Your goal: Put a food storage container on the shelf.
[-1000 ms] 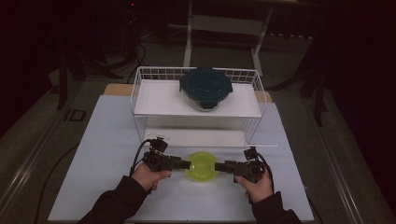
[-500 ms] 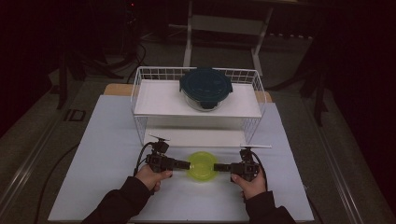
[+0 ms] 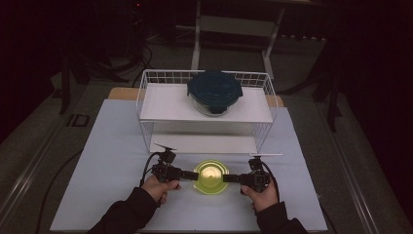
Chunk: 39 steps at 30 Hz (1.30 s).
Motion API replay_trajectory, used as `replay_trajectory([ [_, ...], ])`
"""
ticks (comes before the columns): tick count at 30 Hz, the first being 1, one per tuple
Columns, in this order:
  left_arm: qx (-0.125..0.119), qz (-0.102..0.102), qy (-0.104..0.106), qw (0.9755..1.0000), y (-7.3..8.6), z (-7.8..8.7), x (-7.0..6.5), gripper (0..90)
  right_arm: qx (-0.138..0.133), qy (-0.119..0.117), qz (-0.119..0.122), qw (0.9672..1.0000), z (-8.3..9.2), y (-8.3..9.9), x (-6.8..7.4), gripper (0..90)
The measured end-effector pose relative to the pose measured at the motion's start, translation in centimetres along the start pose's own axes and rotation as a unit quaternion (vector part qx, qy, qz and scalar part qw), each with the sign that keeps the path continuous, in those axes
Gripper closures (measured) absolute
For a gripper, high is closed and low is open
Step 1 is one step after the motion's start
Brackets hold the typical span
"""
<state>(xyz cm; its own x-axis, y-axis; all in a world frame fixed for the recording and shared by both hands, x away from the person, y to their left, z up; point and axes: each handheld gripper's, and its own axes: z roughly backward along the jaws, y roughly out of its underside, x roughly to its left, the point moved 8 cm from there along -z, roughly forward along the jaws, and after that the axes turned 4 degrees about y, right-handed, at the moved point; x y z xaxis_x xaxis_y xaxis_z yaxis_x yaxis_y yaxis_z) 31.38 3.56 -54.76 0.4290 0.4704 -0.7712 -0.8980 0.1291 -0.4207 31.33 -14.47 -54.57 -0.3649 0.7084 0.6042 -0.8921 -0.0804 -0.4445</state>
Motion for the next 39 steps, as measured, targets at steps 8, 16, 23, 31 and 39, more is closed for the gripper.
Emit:
replay_trajectory([
  [8, -0.006, -0.015, 0.004, 0.9999, -0.2, 0.8, -1.1, 81.4, -0.015, 0.006, 0.021, 0.9997, 0.9, -0.1, 1.0, 80.7],
  [16, -0.014, -0.032, 0.007, 0.9994, -0.4, 1.9, -2.6, 81.5, -0.035, 0.017, 0.046, 0.9982, 2.1, -0.3, 2.4, 80.7],
  [23, -0.020, -0.037, 0.017, 0.9990, -0.5, 2.9, -4.0, 81.5, -0.048, 0.011, 0.061, 0.9970, 3.3, -0.6, 3.8, 80.7],
  [31, -0.031, -0.042, 0.022, 0.9984, -0.9, 3.9, -5.6, 81.4, -0.061, 0.009, 0.076, 0.9952, 5.0, -1.3, 5.3, 80.8],
  [39, -0.040, -0.068, 0.020, 0.9967, -2.0, 5.5, -8.1, 81.4, -0.077, 0.006, 0.089, 0.9931, 6.8, -2.2, 7.1, 80.8],
])
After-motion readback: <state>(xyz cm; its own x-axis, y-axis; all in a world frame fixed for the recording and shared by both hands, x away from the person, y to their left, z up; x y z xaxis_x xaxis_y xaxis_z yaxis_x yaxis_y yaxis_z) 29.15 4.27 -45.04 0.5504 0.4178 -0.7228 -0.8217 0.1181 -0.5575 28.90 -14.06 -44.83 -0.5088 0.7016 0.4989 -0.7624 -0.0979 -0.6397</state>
